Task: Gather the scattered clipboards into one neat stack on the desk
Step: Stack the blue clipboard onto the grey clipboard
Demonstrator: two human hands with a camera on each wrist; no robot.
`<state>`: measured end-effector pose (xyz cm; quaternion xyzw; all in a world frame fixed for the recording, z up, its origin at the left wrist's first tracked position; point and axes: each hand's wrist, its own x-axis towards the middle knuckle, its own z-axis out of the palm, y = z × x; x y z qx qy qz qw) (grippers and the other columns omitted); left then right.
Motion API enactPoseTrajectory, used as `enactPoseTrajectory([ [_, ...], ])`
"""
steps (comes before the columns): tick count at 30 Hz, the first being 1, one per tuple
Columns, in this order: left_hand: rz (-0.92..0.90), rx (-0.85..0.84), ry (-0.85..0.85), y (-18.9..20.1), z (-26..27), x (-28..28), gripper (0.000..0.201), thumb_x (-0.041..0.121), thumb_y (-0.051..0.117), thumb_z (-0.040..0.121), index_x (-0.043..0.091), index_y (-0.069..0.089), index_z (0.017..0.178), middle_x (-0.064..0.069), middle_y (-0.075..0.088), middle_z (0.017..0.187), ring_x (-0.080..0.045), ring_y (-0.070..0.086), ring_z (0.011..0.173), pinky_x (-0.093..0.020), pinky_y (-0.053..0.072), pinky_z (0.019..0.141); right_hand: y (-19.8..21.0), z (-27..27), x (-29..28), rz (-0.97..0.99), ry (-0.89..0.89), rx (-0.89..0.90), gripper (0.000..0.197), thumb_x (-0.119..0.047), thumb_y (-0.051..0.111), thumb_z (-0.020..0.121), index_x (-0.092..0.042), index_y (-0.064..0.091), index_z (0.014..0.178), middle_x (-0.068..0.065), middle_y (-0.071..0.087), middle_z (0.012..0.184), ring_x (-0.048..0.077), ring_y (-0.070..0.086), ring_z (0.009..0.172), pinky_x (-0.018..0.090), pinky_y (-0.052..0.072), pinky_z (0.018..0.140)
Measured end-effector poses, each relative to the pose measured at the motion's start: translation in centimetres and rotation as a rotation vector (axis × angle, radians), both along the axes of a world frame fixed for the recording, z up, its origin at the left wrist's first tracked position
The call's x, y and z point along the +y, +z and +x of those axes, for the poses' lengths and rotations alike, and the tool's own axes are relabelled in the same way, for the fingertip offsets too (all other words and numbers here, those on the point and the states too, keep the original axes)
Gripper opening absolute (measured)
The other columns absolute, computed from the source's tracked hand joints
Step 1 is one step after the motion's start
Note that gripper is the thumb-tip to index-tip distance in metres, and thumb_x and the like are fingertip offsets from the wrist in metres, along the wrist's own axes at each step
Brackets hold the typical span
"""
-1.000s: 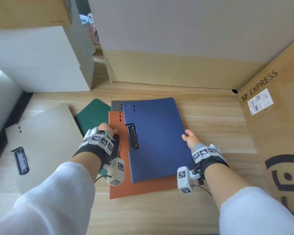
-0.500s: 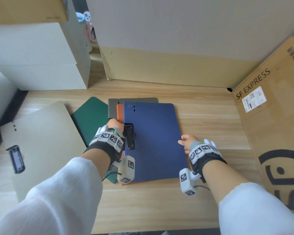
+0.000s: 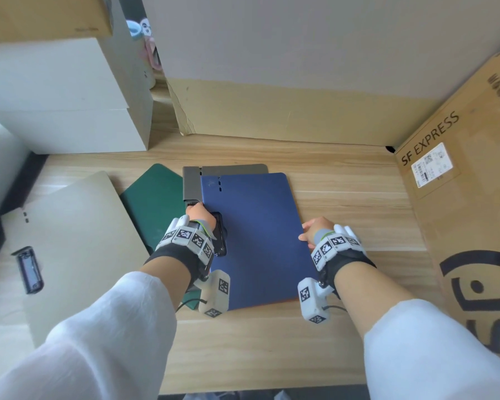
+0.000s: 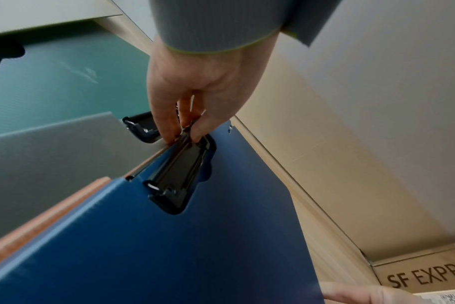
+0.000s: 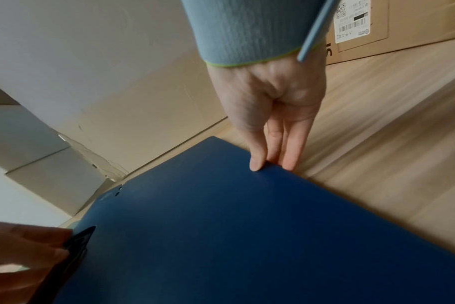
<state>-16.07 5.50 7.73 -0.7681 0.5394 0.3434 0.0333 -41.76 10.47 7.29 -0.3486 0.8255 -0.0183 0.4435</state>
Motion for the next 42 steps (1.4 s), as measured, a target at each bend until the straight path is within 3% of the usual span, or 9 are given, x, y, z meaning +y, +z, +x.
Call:
enactPoseTrajectory([
  [3,-0.021,0.024,0.027,-0.2,0.0,0.4,0.042,0.001,0.043,0.091,0.000,0.048,0.133,-0.020,0.050,0.137,-0.035,0.047,0.128,-0.039,0.039,0.109,0.6,0.6,0.3,0.046,-0.035,0.051,0.023,-0.017,0.068,0.077,-0.018,0.051,0.062,0.002,0.051,0.066,0.024,0.054,0.081,0.032,0.051,0.083],
  [5,-0.028,0.046,0.042,-0.2,-0.1,0.7,0.043,0.001,0.043,0.091,0.001,0.048,0.134,-0.021,0.048,0.138,-0.037,0.048,0.128,-0.040,0.039,0.109,0.6,0.6,0.2,0.066,-0.060,0.095,0.031,-0.025,0.067,0.080,-0.011,0.049,0.058,0.006,0.056,0.068,0.027,0.058,0.080,0.030,0.049,0.080],
  [10,-0.028,0.109,0.102,-0.3,-0.5,1.2,0.044,0.005,0.046,0.087,0.002,0.050,0.130,-0.020,0.047,0.136,-0.040,0.051,0.121,-0.043,0.042,0.106,-1.0,0.2,-0.4,0.058,-0.140,-0.027,0.030,-0.029,0.063,0.081,-0.003,0.057,0.068,0.011,0.061,0.075,0.030,0.062,0.089,0.042,0.047,0.101],
  [13,-0.020,0.136,0.115,-0.1,-0.7,1.3,0.045,0.007,0.046,0.087,0.002,0.050,0.131,-0.020,0.045,0.137,-0.040,0.050,0.122,-0.042,0.041,0.106,-1.3,0.4,-0.5,0.055,-0.180,-0.032,0.038,-0.037,0.055,0.085,-0.002,0.056,0.071,0.012,0.059,0.076,0.034,0.064,0.099,0.043,0.045,0.102],
  [19,-0.017,0.166,0.108,-0.2,-0.7,1.4,0.047,0.006,0.044,0.086,0.002,0.048,0.132,-0.021,0.045,0.136,-0.037,0.044,0.126,-0.040,0.038,0.108,-0.7,1.0,-0.1,0.107,-0.119,-0.009,0.042,-0.044,0.045,0.090,-0.003,0.052,0.094,0.019,0.047,0.070,0.028,0.046,0.081,0.034,0.033,0.088],
  [23,-0.015,0.155,0.069,-0.1,-0.7,1.2,0.046,0.004,0.048,0.084,0.004,0.053,0.130,-0.020,0.051,0.133,-0.038,0.052,0.120,-0.042,0.043,0.105,1.0,1.2,0.4,-0.006,-0.080,0.007,0.046,-0.028,0.043,0.095,0.001,0.052,0.129,0.021,0.055,0.132,0.031,0.053,0.120,0.032,0.040,0.091],
  [28,-0.042,-0.036,0.180,0.0,1.2,0.3,0.039,0.005,0.052,0.088,0.000,0.051,0.126,-0.021,0.050,0.132,-0.039,0.052,0.120,-0.045,0.044,0.103,1.3,2.0,0.4,-0.016,-0.239,-0.041,0.049,-0.017,0.046,0.095,-0.007,0.038,0.142,0.012,0.045,0.145,0.032,0.045,0.131,0.035,0.035,0.105],
  [33,0.140,-0.169,0.229,-0.5,2.5,0.3,0.067,0.039,0.059,0.088,0.000,0.033,0.137,-0.020,0.042,0.139,-0.036,0.044,0.130,-0.045,0.036,0.107,1.1,0.0,0.5,-0.024,-0.311,-0.021,0.049,-0.014,0.044,0.096,-0.007,0.034,0.144,0.010,0.041,0.148,0.031,0.043,0.133,0.033,0.034,0.105],
  [42,0.122,-0.267,0.142,-0.6,1.3,-0.5,0.054,0.035,0.050,0.093,-0.001,0.039,0.132,-0.018,0.046,0.134,-0.032,0.046,0.127,-0.039,0.038,0.105,0.4,-1.1,1.1,-0.069,-0.375,-0.050,0.049,-0.012,0.045,0.096,-0.007,0.034,0.144,0.012,0.041,0.148,0.031,0.041,0.134,0.036,0.033,0.107],
])
